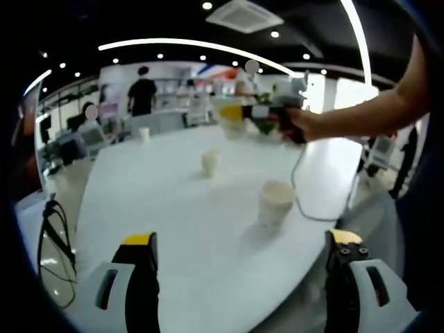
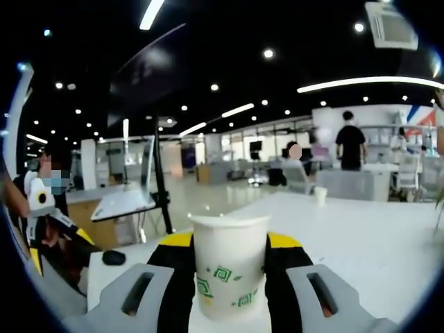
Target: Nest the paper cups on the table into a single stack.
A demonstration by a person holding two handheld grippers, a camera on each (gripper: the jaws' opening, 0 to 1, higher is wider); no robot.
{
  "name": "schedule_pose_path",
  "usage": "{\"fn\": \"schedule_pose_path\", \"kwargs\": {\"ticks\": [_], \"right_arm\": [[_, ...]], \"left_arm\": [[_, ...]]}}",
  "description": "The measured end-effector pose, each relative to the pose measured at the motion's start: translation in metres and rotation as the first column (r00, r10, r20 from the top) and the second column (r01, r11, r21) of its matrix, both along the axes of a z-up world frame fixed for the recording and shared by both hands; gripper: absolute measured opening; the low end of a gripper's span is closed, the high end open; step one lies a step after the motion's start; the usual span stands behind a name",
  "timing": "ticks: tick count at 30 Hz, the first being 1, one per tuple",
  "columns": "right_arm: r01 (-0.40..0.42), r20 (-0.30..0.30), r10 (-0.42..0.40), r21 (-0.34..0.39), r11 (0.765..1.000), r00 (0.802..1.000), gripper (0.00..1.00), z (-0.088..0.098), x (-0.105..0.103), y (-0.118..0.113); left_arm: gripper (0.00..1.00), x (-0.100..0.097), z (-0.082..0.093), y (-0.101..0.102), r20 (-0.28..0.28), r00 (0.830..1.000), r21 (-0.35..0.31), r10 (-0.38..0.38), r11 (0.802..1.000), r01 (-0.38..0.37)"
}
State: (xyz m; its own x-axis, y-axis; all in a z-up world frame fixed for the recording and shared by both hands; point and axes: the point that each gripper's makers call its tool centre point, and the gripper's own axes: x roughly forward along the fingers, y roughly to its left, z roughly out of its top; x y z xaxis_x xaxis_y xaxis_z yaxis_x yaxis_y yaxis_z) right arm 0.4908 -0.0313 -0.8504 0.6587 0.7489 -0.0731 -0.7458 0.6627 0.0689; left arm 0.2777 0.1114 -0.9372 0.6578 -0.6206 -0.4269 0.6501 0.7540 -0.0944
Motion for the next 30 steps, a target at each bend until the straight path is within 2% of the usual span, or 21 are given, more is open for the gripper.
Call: {"fn": "schedule_pose_path", "kwargs": {"ticks": [30], "right_arm": [[-0.035, 0.008, 0.035, 0.058, 0.998, 0.999, 0.37, 0.004, -0.061, -0.007]], "left_arm": [[0.98, -0.002, 0.008, -0.017, 0.017, 1.000, -0.019, -0.022, 1.000, 0.022]]}}
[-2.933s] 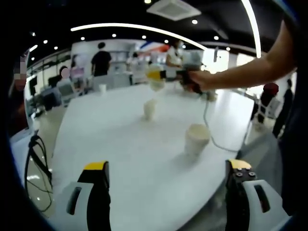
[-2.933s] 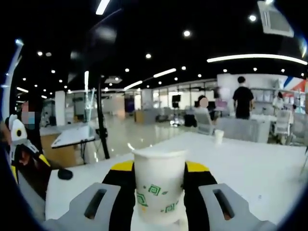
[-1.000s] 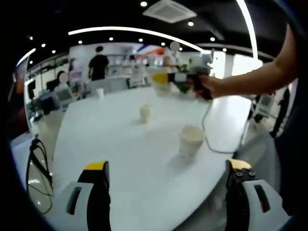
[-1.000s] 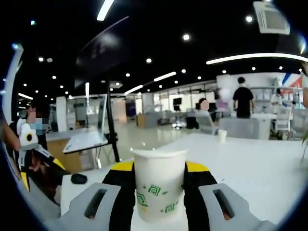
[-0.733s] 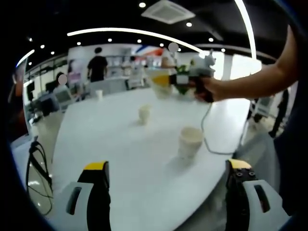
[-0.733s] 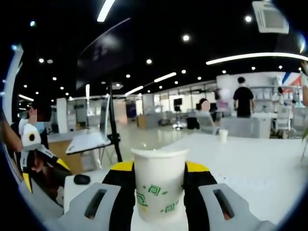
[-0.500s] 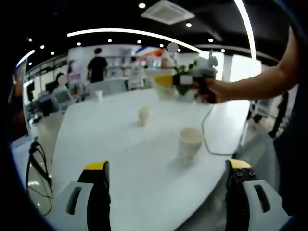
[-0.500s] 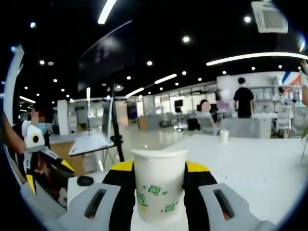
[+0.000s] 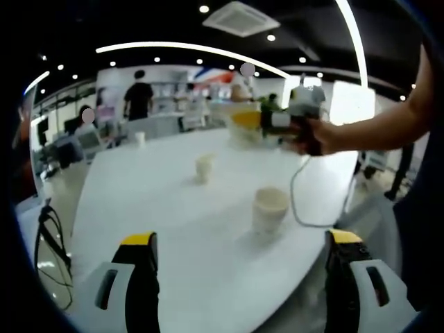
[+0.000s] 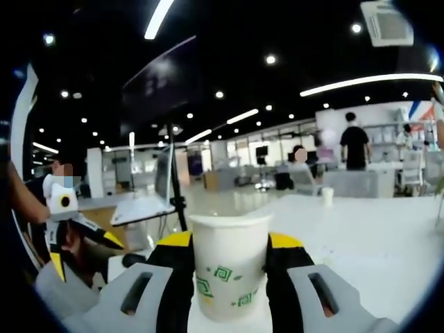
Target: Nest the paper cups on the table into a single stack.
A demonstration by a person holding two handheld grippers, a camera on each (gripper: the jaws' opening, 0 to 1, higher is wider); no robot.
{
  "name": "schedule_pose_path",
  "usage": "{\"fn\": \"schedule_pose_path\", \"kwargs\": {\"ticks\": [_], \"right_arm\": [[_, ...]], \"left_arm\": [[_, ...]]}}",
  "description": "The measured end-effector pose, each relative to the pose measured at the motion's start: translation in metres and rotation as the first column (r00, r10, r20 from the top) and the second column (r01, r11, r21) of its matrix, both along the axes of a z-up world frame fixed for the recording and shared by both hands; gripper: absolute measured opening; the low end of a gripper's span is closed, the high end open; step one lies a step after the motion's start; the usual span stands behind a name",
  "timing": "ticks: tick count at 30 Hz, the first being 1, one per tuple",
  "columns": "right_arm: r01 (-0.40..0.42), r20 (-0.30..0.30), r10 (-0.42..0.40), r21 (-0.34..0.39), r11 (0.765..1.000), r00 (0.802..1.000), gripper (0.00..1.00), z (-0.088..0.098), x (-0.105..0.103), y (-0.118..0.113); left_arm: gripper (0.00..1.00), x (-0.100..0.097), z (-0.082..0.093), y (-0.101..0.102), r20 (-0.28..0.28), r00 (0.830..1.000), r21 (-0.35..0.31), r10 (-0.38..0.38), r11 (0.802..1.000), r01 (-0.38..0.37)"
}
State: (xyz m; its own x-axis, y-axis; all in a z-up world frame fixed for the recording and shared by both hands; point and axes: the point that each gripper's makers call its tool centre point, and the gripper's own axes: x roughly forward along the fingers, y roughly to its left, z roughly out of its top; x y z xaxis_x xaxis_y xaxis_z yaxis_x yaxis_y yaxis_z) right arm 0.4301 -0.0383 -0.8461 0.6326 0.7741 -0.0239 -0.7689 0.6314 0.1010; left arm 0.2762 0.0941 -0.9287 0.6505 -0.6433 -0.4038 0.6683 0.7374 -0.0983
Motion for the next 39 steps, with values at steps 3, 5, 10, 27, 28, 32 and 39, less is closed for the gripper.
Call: {"fn": "schedule_pose_path", "kwargs": {"ticks": [3, 5, 10, 27, 28, 32, 39], "right_arm": [[0.003, 0.003, -0.003, 0.005, 1.000, 1.000, 0.37, -0.001, -0.006, -0.002], [0.003, 0.006, -0.004, 0.019, 1.000, 1.000, 0.37, -0.001, -0.010, -0.002], [0.000, 0.006, 0.000, 0.033, 0.999, 1.000, 0.37, -0.004, -0.019, -0.003], [-0.033, 0.020, 0.032, 0.056, 0.998, 0.999, 0.37, -0.003, -0.048, 0.002], [-0.034, 0.021, 0.033, 0.058, 0.998, 0.999, 0.37, -0.003, -0.049, 0.002], [-0.038, 0.024, 0.037, 0.065, 0.997, 0.999, 0.37, -0.001, -0.055, 0.004], [-0.040, 0.036, 0.037, 0.085, 0.996, 0.999, 0.37, 0.001, -0.063, 0.004]], "left_arm": [[0.98, 0.000, -0.001, -0.001, -0.002, 1.000, 0.002, -0.004, 1.000, 0.004], [0.98, 0.000, -0.001, -0.002, -0.001, 1.000, 0.001, -0.007, 1.000, 0.007], [0.98, 0.001, 0.000, -0.004, 0.001, 1.000, -0.001, -0.013, 1.000, 0.013], [0.98, -0.001, -0.001, -0.007, -0.004, 1.000, -0.002, -0.022, 1.000, 0.022], [0.98, -0.001, -0.001, -0.007, -0.003, 1.000, -0.002, -0.022, 1.000, 0.022], [0.98, 0.000, -0.001, -0.007, -0.004, 1.000, -0.003, -0.022, 1.000, 0.022], [0.98, 0.000, -0.001, -0.009, -0.005, 1.000, -0.004, -0.026, 1.000, 0.026]]}}
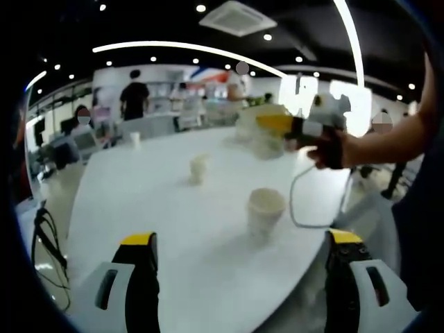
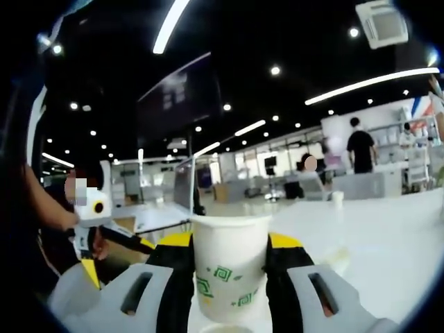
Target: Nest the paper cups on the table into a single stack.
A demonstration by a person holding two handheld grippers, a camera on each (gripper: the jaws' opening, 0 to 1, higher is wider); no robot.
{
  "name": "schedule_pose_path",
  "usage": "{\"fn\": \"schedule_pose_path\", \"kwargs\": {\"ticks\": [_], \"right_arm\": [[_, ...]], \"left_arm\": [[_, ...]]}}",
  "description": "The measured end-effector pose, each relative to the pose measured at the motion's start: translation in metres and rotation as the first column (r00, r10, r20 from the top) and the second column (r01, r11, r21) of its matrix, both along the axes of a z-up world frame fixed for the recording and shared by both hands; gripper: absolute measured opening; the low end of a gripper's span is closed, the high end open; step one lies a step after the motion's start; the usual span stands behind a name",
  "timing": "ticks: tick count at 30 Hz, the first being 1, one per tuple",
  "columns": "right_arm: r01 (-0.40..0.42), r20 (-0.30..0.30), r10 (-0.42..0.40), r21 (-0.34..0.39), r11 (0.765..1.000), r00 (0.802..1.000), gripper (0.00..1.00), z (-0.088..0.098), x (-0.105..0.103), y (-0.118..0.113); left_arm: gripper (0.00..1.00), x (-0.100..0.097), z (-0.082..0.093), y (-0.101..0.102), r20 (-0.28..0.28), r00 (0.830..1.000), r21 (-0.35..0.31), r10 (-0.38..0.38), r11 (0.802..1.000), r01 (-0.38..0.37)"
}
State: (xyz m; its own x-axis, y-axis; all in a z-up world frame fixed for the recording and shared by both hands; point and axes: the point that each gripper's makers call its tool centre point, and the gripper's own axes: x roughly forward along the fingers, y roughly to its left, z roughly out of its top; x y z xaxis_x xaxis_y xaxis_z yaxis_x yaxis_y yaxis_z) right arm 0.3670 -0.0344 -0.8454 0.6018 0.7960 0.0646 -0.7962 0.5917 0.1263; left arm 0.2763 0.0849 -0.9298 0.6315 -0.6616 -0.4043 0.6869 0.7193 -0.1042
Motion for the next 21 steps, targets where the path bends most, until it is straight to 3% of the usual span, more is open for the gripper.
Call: {"fn": "schedule_pose_path", "kwargs": {"ticks": [13, 21], "right_arm": [[-0.001, 0.028, 0.000, 0.009, 1.000, 1.000, 0.37, 0.0047, -0.0020, -0.0012], [-0.005, 0.029, 0.005, -0.001, 1.000, 1.000, 0.38, -0.0032, -0.0038, 0.0032]], "left_arm": [[0.98, -0.0005, 0.0001, -0.0015, -0.001, 1.000, 0.001, -0.003, 1.000, 0.003], [0.98, -0.0011, 0.0001, -0.0003, -0.001, 1.000, 0.003, -0.002, 1.000, 0.002]]}}
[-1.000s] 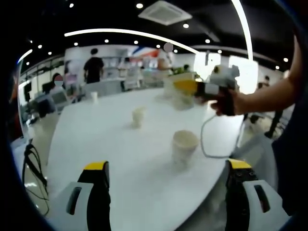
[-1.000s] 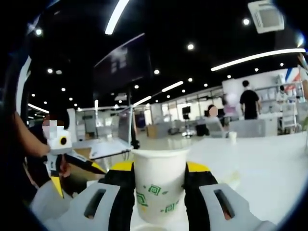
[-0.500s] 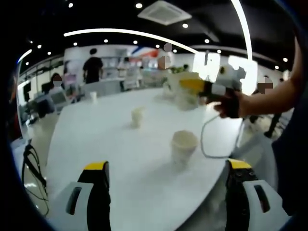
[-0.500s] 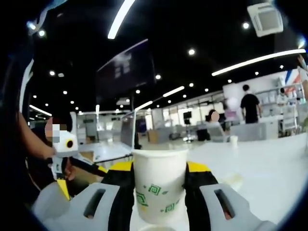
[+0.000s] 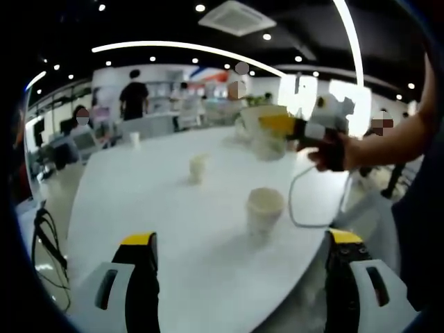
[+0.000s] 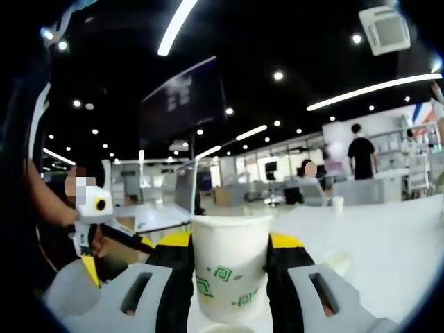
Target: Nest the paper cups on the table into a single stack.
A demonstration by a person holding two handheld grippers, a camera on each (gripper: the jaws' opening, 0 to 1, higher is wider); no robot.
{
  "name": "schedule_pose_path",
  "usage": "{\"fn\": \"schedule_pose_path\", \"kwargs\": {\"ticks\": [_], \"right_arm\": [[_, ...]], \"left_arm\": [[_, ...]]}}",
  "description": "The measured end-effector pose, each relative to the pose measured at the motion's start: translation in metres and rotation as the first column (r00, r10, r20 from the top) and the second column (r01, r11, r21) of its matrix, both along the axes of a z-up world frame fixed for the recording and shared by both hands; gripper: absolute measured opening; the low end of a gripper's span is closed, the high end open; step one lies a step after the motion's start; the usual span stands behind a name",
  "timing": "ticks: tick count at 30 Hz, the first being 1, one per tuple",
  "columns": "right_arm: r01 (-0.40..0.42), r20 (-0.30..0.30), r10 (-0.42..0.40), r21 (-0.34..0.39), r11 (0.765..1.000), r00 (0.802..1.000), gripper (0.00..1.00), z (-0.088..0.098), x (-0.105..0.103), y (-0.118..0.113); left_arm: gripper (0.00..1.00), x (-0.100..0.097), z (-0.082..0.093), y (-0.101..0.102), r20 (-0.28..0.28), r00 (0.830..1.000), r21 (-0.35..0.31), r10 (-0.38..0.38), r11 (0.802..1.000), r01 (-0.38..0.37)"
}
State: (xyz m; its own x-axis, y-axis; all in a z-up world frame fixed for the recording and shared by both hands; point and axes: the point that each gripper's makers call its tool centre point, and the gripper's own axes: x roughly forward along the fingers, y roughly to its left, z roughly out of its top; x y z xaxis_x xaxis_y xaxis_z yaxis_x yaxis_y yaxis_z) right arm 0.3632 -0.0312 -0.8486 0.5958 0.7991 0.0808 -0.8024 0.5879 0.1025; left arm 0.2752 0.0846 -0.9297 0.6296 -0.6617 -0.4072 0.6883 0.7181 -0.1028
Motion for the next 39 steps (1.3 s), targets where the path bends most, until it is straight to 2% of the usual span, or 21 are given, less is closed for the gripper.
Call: {"fn": "schedule_pose_path", "kwargs": {"ticks": [14, 23, 39], "right_arm": [[-0.012, -0.036, 0.011, -0.026, 1.000, 0.999, 0.37, -0.030, -0.004, 0.007], [-0.008, -0.048, 0.007, -0.033, 0.999, 0.999, 0.38, -0.039, -0.001, 0.007], [0.009, -0.088, -0.013, -0.045, 0.999, 0.996, 0.38, -0.064, 0.001, 0.006]], "left_arm": [[0.98, 0.000, -0.001, 0.000, -0.005, 1.000, 0.010, -0.010, 1.000, 0.010], [0.98, 0.001, -0.001, 0.000, -0.005, 1.000, 0.010, -0.012, 1.000, 0.012], [0.98, 0.001, -0.003, 0.000, -0.013, 1.000, 0.009, -0.011, 1.000, 0.011]]}}
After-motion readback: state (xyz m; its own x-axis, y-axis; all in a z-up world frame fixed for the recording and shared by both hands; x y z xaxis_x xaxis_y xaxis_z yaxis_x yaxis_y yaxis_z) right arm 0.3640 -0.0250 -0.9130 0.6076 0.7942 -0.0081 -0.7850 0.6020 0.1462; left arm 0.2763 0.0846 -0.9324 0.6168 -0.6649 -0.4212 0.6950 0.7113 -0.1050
